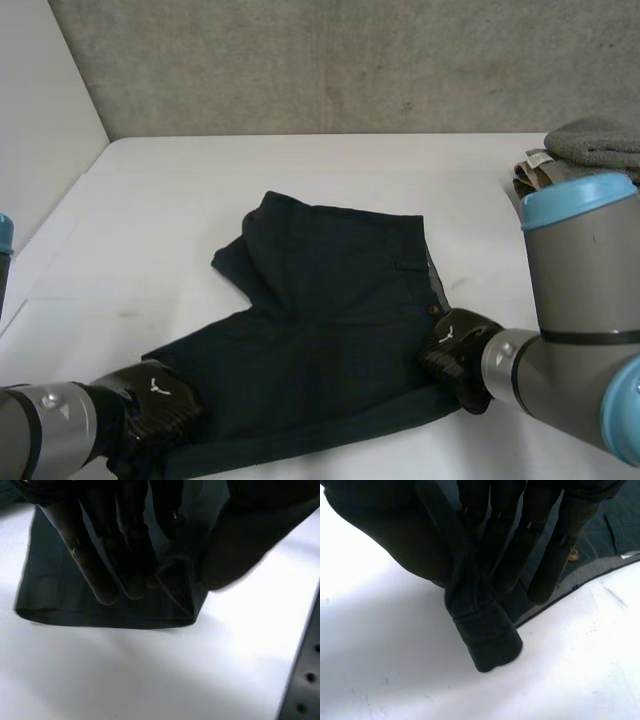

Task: Fold the laundry.

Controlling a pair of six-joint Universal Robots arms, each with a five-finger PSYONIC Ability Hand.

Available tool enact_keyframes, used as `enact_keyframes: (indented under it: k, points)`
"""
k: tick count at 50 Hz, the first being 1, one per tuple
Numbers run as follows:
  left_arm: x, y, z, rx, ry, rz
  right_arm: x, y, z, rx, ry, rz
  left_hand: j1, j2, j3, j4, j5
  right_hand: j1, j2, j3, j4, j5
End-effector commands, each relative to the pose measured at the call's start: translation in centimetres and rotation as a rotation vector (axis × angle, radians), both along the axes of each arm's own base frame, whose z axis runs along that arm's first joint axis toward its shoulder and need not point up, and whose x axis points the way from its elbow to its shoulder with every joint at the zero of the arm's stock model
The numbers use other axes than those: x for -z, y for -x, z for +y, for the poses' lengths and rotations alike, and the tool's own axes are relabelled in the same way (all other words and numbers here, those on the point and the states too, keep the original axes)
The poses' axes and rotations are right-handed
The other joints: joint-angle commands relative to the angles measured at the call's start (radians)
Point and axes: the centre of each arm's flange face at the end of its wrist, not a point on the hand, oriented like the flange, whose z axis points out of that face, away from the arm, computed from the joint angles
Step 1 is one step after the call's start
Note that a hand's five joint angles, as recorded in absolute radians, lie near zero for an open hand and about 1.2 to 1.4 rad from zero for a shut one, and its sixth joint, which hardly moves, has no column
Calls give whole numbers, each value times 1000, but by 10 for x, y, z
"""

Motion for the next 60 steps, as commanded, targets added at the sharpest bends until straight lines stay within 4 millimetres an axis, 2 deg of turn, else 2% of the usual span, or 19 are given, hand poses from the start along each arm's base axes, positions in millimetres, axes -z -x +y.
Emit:
enact_keyframes:
  k: [1, 4, 9, 13, 17, 22, 28, 33, 39, 43, 50, 55, 60]
  points:
    - [2, 11, -52, -83, 251, 99, 11, -11, 2, 31, 61, -107, -977, -1002, -995, -1004, -996, 284, 204, 193, 194, 199]
    - [3, 16, -82, -125, 392, 151, 15, -13, 3, 69, 64, -162, -977, -1002, -995, -1004, -996, 284, 204, 193, 194, 199]
    - [16, 27, -121, -119, 499, 254, 22, -15, 3, 82, 103, -212, -970, -995, -989, -998, -990, 284, 204, 193, 194, 199]
    - [32, 33, -156, -102, 515, 349, 27, -16, 4, 79, 122, -229, -771, -796, -790, -799, -791, 284, 204, 193, 194, 199]
    - [48, 36, -177, -102, 458, 415, 31, -16, 3, 84, 133, -245, -668, -693, -687, -695, -688, 284, 204, 193, 194, 199]
    - [66, 39, -192, -97, 412, 461, 34, -16, 4, 93, 130, -253, -668, -693, -686, -695, -687, 284, 204, 193, 194, 199]
    - [82, 45, -209, -70, 453, 485, 36, -15, 4, 99, 127, -253, -656, -681, -675, -683, -676, 284, 204, 193, 194, 199]
    - [93, 50, -227, -68, 535, 492, 38, -15, 4, 102, 123, -256, -471, -496, -490, -499, -491, 284, 204, 193, 194, 199]
    - [104, 56, -235, -74, 533, 481, 41, -15, 6, 104, 120, -252, -269, -294, -287, -296, -288, 284, 204, 193, 194, 199]
    - [106, 57, -236, -75, 516, 466, 41, -14, 5, 114, 126, -248, 241, 216, 222, 214, 221, 284, 204, 193, 194, 199]
    - [85, 45, -232, -152, 560, 343, 38, -15, 5, 115, 136, -254, 245, 220, 226, 218, 225, 284, 204, 193, 194, 199]
    - [63, 31, -216, -190, 602, 169, 36, -18, 12, 94, 131, -256, 245, 220, 226, 218, 225, 284, 204, 193, 194, 199]
    - [61, 25, -195, -160, 600, -45, 34, -21, 16, 81, 126, -261, 245, 220, 226, 218, 225, 284, 204, 193, 194, 199]
